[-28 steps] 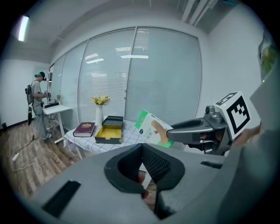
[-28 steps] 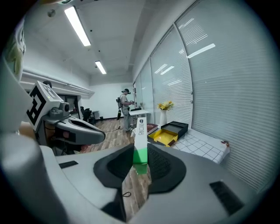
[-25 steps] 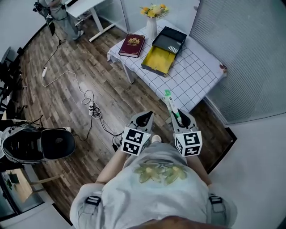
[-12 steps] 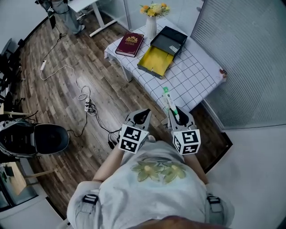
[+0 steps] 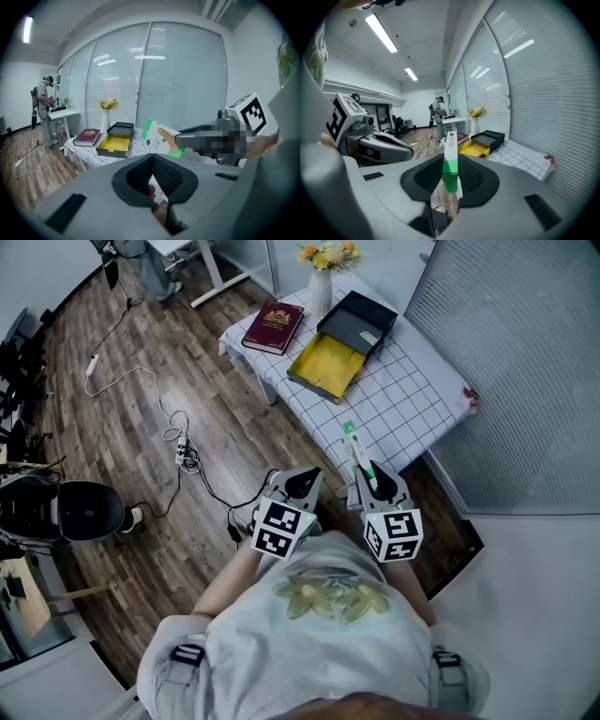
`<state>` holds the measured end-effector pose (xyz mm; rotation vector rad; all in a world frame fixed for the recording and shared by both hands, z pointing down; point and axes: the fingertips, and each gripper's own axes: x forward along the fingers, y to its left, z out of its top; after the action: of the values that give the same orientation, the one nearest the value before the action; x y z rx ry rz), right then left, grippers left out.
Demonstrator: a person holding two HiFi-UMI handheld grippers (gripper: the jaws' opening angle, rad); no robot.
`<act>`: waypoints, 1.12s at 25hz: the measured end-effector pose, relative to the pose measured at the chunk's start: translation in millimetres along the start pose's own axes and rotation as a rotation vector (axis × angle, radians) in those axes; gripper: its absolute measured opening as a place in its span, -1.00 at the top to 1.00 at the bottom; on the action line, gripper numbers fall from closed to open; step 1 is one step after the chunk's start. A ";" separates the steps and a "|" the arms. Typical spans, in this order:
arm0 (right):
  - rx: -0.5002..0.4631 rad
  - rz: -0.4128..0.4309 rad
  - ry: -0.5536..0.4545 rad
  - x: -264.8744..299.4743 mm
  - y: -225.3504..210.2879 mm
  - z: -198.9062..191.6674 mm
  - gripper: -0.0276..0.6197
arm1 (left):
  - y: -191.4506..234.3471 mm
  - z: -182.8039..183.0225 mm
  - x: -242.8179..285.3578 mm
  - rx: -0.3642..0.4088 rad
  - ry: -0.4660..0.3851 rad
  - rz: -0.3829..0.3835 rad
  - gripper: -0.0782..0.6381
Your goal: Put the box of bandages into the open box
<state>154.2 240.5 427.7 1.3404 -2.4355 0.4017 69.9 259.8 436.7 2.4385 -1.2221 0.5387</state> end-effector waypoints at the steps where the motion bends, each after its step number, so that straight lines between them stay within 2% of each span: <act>1: 0.001 0.000 0.000 1.3 -1.8 0.4 0.64 | 0.4 0.9 1.7 0.000 0.002 -0.001 0.76; 18: 0.011 -0.006 0.008 39.4 -22.5 9.3 0.64 | 27.8 13.6 33.4 -0.001 0.020 -0.017 0.76; 28: 0.014 -0.001 0.012 80.8 -29.7 28.3 0.64 | 75.0 27.7 48.4 -0.030 0.024 0.011 0.76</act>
<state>134.7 152.7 438.1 1.3415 -2.4264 0.4258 40.4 171.7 447.1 2.3950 -1.2262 0.5473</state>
